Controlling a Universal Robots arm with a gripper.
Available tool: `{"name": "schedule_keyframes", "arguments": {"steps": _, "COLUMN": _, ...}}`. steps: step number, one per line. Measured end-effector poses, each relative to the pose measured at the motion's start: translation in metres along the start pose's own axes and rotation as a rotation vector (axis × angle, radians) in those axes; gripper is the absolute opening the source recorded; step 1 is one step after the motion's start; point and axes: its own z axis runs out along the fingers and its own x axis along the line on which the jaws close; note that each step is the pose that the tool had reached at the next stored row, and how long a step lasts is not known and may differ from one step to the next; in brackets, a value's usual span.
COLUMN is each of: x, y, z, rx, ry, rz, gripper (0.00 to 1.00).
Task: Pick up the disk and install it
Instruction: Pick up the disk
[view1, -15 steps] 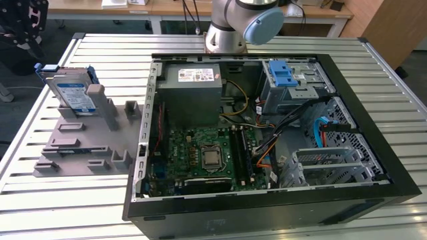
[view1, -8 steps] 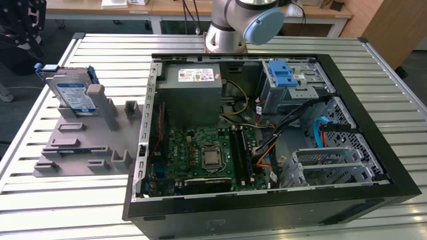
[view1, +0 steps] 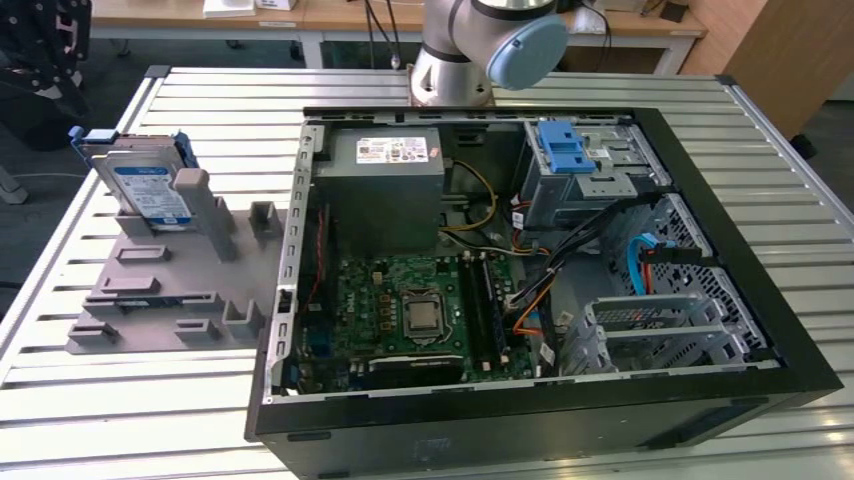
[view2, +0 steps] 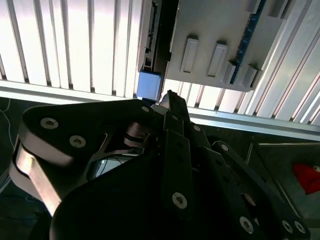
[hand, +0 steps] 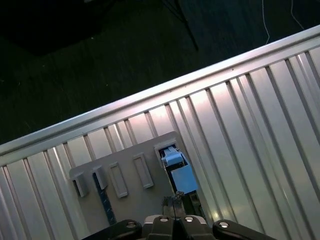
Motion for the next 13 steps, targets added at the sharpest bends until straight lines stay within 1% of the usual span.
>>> {"name": "schedule_keyframes", "arguments": {"steps": 2, "x": 0.0001, "y": -0.0001, "z": 0.0001, "rx": -0.0008, "ry": -0.0018, "rz": -0.016, "gripper": 0.11}}
{"name": "schedule_keyframes", "arguments": {"steps": 8, "x": 0.0001, "y": -0.0001, "z": 0.0001, "rx": -0.0018, "ry": -0.0026, "rz": -0.092, "gripper": 0.11}}
{"name": "schedule_keyframes", "arguments": {"steps": 13, "x": 0.0001, "y": -0.0001, "z": 0.0002, "rx": 0.0063, "ry": -0.0068, "rz": -0.142, "gripper": 0.11}}
